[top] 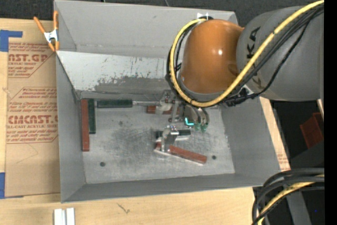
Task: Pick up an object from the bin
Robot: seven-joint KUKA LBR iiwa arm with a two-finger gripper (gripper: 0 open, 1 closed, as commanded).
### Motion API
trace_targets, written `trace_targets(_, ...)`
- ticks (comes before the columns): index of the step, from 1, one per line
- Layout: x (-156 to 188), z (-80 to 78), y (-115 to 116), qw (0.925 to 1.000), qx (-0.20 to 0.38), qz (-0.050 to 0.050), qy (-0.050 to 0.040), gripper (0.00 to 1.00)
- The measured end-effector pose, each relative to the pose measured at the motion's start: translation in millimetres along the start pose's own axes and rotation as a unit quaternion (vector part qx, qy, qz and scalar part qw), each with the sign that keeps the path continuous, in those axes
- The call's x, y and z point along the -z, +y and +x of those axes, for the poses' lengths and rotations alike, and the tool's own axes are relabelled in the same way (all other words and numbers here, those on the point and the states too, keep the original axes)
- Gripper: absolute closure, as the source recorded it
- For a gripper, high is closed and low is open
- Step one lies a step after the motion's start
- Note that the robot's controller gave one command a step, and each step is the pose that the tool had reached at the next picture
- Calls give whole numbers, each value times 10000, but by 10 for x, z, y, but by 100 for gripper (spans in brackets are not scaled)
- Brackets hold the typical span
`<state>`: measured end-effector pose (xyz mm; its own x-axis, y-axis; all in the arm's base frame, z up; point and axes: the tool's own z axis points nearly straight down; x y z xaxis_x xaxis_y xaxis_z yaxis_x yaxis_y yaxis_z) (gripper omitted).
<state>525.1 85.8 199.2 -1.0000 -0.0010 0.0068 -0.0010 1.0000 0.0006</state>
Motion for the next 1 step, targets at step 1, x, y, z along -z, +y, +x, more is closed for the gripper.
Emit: trace_targets(1,40,-18,-4,10000,-3,-3,-40,0)
